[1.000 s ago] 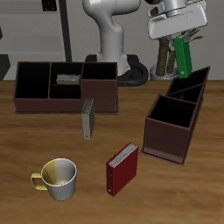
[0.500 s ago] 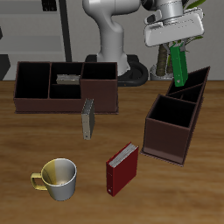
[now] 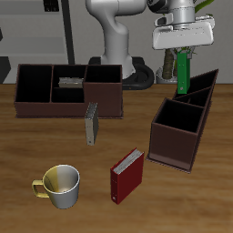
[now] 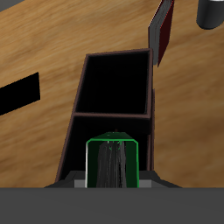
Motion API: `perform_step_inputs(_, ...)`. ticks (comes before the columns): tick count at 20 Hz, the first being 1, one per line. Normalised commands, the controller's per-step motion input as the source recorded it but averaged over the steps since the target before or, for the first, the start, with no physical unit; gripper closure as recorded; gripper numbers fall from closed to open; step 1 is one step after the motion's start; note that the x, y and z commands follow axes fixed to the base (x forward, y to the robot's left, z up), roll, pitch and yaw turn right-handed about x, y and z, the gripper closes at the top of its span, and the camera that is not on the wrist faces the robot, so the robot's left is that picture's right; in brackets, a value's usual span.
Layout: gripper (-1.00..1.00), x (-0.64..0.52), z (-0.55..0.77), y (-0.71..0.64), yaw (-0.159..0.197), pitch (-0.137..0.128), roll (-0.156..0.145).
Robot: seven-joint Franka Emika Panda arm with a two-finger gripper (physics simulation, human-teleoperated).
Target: Place the right yellow book into the back desk caddy's back compartment and place the green book into the left desk caddy's back compartment and place the left yellow book into the left desk caddy's left compartment
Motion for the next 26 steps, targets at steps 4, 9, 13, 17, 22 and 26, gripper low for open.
perform_step_inputs(4,1.00,-0.09,0.13,0.29,0.016,-0.009,0.006)
perform_step_inputs(9,1.00,0.02,0.16,0.08,-0.005,-0.036,0.022)
perform_step_inputs(13,1.00,0.17,-0.05,0.03,-0.017,0.000,0.020)
perform_step_inputs(17,1.00,0.09,-0.19,-0.02,-0.029,0.043,0.021)
perform_step_inputs(22,1.00,-0.01,-0.10,0.09,0.011,-0.005,0.028)
perform_step_inputs(26,1.00,-0.05,0.01,0.08,0.052,-0.063,0.041)
